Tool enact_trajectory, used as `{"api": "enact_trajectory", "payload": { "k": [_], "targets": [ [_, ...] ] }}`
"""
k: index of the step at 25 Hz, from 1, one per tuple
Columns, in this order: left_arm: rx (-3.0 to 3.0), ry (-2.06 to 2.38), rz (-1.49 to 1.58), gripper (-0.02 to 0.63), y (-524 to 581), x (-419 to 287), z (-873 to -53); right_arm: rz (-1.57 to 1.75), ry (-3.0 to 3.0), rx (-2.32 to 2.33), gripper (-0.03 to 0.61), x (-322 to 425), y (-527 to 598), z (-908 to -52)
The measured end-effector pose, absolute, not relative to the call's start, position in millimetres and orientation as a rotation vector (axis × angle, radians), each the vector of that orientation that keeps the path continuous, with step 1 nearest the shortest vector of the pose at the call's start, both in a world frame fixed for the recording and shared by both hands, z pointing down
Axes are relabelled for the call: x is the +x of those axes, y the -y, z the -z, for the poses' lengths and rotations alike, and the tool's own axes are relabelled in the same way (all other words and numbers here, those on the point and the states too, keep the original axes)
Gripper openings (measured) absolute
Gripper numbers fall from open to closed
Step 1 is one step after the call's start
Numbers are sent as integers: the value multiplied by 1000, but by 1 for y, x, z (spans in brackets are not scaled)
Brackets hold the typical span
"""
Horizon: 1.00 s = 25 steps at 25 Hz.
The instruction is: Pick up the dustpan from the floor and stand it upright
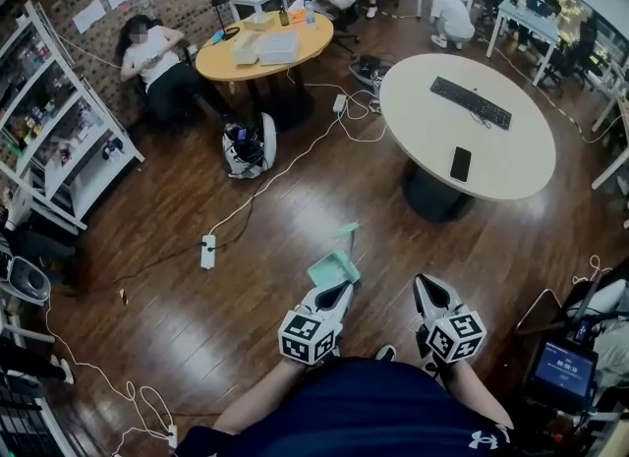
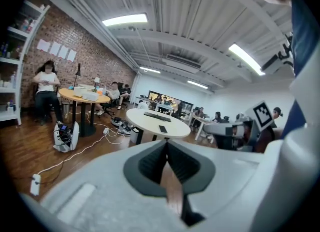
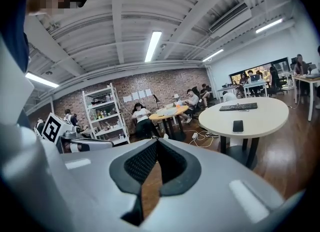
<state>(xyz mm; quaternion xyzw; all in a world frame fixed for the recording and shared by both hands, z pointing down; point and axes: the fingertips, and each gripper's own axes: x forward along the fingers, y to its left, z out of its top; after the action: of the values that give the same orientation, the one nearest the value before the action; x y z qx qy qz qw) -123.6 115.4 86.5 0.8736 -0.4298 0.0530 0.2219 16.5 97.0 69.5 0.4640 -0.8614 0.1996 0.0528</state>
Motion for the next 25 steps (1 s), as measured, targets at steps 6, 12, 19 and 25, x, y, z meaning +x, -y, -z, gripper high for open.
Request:
{"api": "enact_trajectory", "payload": {
  "k": [6,12,19,25],
  "targets": [
    [2440,1171,-118,5,-108,-110,-84,-530,2628,1419,11,23,-92,-62],
    [2461,1124,-120,5,-108,-92,-88,-502,2625,1427,11,28,-95,-65],
    [2453,1119,-123,5,-110,-92,-90,-511,2611,1433,11,30,-97,-69],
    [2439,1126,-124,5,-112,-98,-87,-514,2615,1421,11,23,-98,-66]
  ]
}}
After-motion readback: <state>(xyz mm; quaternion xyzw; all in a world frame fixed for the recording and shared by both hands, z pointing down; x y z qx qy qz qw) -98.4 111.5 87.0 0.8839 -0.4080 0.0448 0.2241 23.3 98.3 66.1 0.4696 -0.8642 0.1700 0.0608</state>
